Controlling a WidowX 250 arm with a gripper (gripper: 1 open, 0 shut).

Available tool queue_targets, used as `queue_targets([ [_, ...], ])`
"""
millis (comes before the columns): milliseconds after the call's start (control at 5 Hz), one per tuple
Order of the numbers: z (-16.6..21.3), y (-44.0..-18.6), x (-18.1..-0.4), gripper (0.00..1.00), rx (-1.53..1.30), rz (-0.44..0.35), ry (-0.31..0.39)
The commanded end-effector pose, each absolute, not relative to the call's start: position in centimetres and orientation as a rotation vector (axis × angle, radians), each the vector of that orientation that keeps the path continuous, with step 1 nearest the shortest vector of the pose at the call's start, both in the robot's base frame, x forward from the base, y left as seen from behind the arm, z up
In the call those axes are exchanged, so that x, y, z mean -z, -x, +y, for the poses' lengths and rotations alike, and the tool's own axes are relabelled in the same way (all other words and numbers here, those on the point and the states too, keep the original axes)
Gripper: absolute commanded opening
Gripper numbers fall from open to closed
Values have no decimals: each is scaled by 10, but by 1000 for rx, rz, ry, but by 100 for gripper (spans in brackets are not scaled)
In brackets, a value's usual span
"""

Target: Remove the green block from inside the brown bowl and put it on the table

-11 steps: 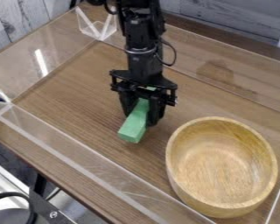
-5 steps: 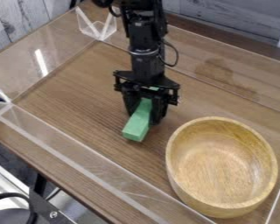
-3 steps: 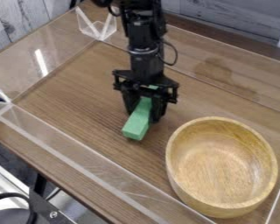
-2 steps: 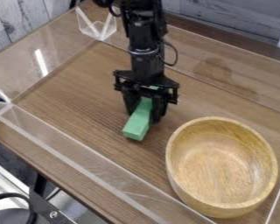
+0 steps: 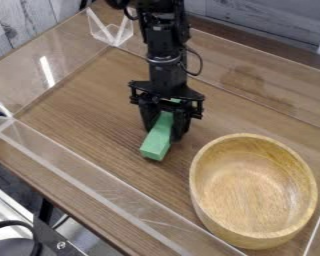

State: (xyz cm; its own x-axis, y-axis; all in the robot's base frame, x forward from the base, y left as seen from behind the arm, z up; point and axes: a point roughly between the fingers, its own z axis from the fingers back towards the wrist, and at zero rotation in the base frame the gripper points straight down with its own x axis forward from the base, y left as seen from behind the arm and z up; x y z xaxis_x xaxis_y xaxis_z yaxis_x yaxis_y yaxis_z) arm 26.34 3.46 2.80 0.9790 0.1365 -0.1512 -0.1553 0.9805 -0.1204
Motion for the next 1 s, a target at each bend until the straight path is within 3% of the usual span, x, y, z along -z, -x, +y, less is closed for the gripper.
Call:
queue_targets([
  [0,40,-276,-43,100,-155,87,123],
  [200,39,-278,-65,100,-152,47,138],
  [600,31,-283,-132,100,-123,-60,155],
  [800,26,-280,-152,100,-97,-82,162],
])
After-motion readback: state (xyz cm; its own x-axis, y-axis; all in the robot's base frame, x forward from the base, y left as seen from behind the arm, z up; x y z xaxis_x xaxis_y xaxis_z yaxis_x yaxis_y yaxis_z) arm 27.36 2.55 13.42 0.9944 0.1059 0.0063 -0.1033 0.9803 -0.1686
